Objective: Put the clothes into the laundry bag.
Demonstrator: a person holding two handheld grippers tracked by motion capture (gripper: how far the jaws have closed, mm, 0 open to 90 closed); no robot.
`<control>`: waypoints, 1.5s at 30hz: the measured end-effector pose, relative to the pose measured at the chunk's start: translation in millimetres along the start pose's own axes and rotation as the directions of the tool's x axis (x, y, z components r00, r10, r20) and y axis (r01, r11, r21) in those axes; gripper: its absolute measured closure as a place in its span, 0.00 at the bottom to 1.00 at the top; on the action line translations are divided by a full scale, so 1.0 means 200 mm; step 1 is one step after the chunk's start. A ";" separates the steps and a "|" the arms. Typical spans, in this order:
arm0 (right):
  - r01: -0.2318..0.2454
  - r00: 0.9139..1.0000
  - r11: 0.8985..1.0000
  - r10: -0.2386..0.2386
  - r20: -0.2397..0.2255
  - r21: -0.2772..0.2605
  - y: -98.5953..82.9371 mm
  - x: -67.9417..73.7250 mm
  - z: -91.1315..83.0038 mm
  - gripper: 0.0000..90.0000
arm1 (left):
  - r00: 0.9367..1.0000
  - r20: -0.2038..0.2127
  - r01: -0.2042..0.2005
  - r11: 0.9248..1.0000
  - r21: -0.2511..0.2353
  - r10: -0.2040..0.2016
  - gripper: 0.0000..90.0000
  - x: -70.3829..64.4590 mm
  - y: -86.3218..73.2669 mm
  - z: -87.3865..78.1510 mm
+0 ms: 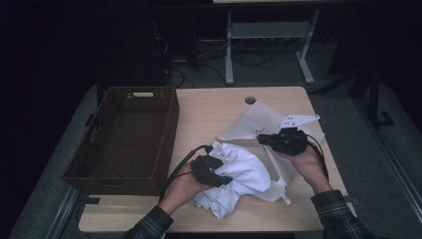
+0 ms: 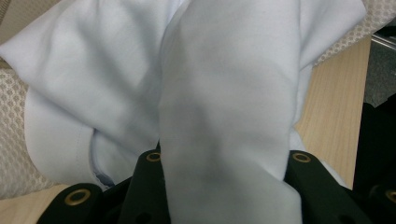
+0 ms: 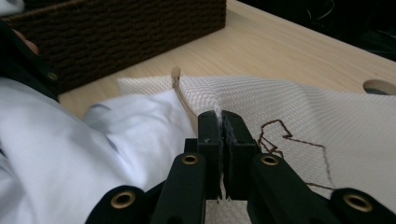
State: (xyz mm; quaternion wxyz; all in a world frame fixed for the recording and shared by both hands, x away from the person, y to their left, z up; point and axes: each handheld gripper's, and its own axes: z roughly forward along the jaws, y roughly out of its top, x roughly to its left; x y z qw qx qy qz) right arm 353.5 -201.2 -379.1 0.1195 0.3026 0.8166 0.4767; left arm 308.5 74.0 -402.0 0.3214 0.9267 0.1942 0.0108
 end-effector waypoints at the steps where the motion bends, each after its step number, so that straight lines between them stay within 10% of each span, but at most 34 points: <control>1: 0.001 1.000 1.000 -0.001 -0.003 -0.003 0.00 0.01 0.00 0.96 | 1.000 0.000 0.001 1.000 0.003 -0.001 0.73 0.00 0.00 0.01; 45: 0.038 0.999 0.998 -0.037 -0.015 0.046 -0.01 0.07 0.08 0.96 | 0.990 -0.093 0.108 0.994 0.022 -0.106 0.73 0.14 0.14 0.16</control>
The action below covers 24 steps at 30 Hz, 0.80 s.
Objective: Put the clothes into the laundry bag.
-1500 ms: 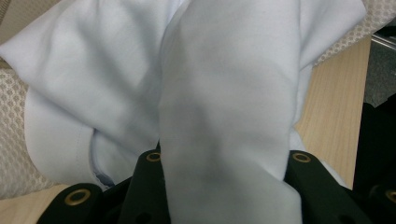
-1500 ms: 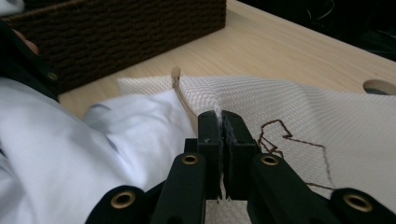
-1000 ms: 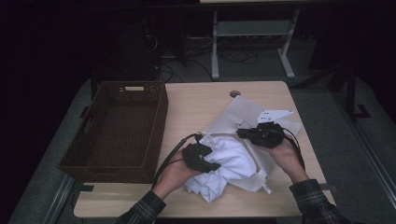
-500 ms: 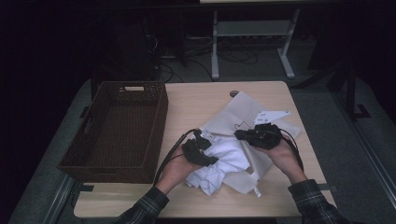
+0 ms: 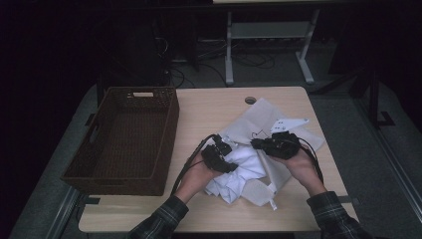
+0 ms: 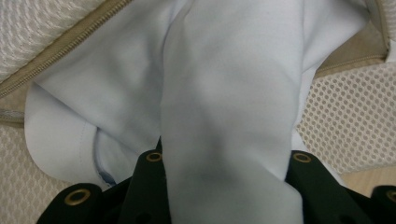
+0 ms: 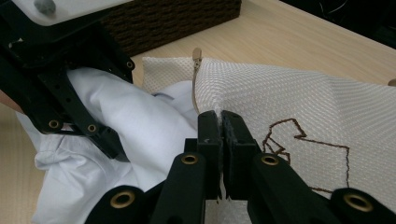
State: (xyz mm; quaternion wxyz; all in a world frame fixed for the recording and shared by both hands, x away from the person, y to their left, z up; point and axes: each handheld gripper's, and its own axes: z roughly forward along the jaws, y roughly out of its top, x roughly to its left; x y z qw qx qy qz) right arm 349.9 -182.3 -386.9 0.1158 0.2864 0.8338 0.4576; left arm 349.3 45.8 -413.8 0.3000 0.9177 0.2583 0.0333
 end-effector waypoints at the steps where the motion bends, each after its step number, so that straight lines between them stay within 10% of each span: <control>1: -0.003 1.000 1.000 0.003 0.003 0.002 0.00 0.00 0.00 0.95 | 1.000 0.000 0.001 1.000 0.001 -0.001 0.73 0.00 0.00 0.01; 17: -0.036 0.999 0.999 0.036 0.002 0.035 -0.06 -0.04 0.06 0.93 | 1.000 -0.005 0.006 1.000 0.021 -0.006 0.72 0.07 0.02 0.09; 24: -0.084 0.994 0.996 0.085 -0.076 0.007 -0.06 -0.02 0.00 0.66 | 1.000 -0.003 0.010 1.000 0.017 -0.010 0.72 0.09 0.00 0.10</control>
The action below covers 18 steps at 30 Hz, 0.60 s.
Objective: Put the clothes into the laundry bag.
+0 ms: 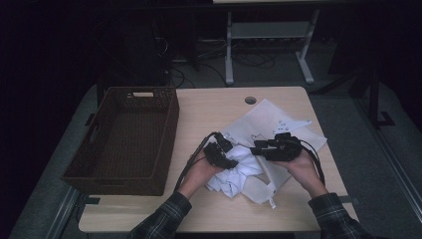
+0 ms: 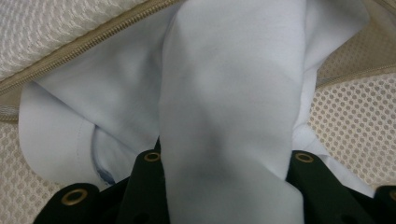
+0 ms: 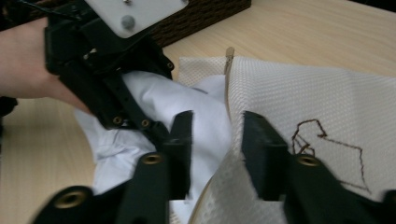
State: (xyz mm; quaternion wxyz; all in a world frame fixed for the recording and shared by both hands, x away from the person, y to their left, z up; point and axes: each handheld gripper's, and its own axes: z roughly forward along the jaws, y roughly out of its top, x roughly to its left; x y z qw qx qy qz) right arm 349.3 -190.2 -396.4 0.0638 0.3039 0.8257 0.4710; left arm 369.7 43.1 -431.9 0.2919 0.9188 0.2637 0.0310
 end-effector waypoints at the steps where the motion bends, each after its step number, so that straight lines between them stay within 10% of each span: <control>1: -0.003 1.000 1.000 0.003 -0.004 0.008 0.00 0.01 -0.01 0.64 | 1.000 -0.001 0.001 1.000 -0.004 -0.001 0.72 0.00 0.00 0.00; 18: 0.018 0.991 0.990 -0.036 0.126 0.142 -0.27 0.15 -0.06 0.65 | 1.000 0.015 0.007 1.000 -0.004 -0.007 0.70 0.01 -0.01 0.01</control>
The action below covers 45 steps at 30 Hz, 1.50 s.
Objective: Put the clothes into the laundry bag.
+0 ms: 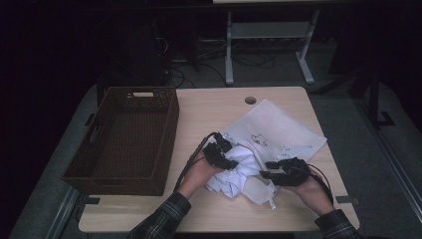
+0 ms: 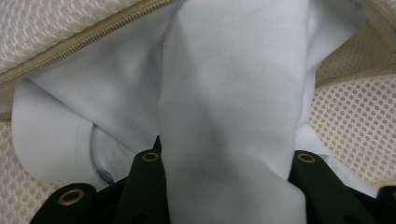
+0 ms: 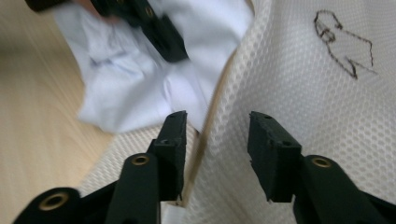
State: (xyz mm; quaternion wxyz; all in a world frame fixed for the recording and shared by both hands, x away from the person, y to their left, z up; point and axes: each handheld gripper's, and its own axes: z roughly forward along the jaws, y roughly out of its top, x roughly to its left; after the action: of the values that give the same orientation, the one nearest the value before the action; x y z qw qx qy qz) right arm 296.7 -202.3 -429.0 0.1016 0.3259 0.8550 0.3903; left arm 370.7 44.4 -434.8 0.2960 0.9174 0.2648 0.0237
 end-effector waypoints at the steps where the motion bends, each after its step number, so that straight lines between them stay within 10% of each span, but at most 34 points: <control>1: 0.008 1.000 1.000 -0.008 0.009 0.007 -0.01 0.00 0.01 0.68 | 1.000 0.000 0.000 1.000 0.000 0.000 0.70 0.00 0.00 0.00; 8: 0.016 0.999 1.000 -0.016 0.032 0.009 -0.02 -0.01 0.02 0.89 | 0.999 0.026 0.021 1.000 -0.005 -0.021 0.61 0.01 -0.01 0.00; 25: 0.028 0.999 1.000 -0.028 0.029 0.005 -0.02 -0.01 0.01 0.91 | 0.993 0.101 0.077 0.989 -0.125 -0.064 0.39 0.03 -0.09 -0.33; 37: 0.022 0.999 1.000 -0.022 0.025 0.007 -0.01 -0.01 0.01 0.91 | 0.992 0.121 0.054 0.989 -0.135 -0.038 0.45 -0.10 -0.23 -0.53; 45: 0.026 0.999 1.000 -0.027 0.024 0.011 -0.01 -0.01 0.01 0.91 | 0.983 0.185 0.011 0.995 -0.101 0.008 0.48 -0.25 -0.30 -0.45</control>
State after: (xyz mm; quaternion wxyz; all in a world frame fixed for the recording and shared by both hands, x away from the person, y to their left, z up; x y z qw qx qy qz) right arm 298.2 -203.2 -432.1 0.1152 0.3198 0.8601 0.3803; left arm 281.1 107.7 -389.3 0.3654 0.8993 0.2355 -0.0484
